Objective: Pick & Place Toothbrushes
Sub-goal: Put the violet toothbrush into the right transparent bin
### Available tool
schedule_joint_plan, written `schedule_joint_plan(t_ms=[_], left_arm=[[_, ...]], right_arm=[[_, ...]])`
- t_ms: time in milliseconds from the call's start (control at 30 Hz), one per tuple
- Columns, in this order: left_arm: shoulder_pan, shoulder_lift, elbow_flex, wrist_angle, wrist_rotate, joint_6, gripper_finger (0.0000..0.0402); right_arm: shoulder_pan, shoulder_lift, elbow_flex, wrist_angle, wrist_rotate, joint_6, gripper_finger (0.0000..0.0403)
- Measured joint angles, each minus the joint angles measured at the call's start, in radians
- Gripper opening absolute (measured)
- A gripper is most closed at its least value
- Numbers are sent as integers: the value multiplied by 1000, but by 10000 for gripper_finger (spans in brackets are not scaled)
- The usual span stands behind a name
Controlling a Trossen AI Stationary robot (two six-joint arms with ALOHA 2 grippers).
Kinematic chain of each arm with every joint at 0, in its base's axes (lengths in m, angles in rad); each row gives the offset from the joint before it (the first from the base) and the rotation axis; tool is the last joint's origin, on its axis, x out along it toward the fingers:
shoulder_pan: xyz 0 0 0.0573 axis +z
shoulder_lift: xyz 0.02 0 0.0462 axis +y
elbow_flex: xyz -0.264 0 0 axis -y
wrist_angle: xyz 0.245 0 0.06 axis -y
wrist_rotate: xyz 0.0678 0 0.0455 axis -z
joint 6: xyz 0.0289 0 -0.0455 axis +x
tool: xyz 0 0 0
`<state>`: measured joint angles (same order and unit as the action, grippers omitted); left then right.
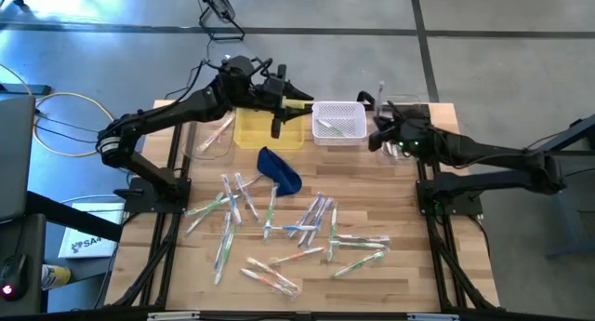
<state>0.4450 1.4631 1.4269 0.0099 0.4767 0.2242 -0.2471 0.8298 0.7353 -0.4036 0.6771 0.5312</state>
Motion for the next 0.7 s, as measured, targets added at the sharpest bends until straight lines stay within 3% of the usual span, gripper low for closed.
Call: schedule_joint_plan(t_ms=[167, 367, 700], left_arm=[[0, 0, 0, -11, 0, 12, 152], [0, 0, 0, -13, 0, 17, 152], [0, 0, 0, -13, 1, 18, 152]], right_arm=[[-44, -12, 0, -254, 64, 212, 12], [-111, 8, 0, -427, 84, 360, 12], [-210, 58, -131, -339, 34, 366, 12]])
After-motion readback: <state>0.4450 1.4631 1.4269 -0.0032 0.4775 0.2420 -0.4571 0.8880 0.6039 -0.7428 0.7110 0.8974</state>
